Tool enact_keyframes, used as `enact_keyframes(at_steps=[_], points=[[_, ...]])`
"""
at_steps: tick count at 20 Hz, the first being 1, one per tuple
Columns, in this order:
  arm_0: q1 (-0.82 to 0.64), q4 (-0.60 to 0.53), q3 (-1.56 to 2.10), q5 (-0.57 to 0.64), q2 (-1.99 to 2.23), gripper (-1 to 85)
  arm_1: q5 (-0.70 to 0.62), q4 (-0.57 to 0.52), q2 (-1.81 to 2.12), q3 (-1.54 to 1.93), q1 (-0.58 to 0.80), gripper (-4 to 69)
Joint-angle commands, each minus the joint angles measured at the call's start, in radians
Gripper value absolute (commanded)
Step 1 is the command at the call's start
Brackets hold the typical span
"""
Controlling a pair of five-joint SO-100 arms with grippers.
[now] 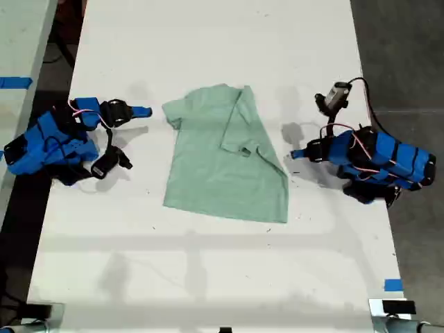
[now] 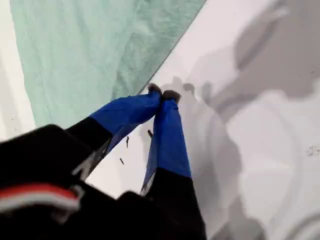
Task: Fold t shirt
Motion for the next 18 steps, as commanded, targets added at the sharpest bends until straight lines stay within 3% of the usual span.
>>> enact_keyframes(at_steps=[1,11,14,16,18], points=[[-0.009,0.023,0.026,-0.043,0.006,-0.3,0.080,0.044,0.014,0.054,0.032,0.8],[-0.028,0.046,-0.114,-0.038,-0.008,-0.3,0.081,0.044,0.014,0.055,0.037,0.8],[-0.091,0.127,-0.615,0.005,-0.598,-0.3,0.081,0.043,0.014,0.055,0.038,0.8],[-0.115,0.244,-0.980,0.091,-1.046,0.0,0.083,0.043,0.014,0.055,0.038,0.8],[-0.169,0.296,-1.206,0.176,-1.307,15.6,0.086,0.044,0.014,0.055,0.034,0.8]])
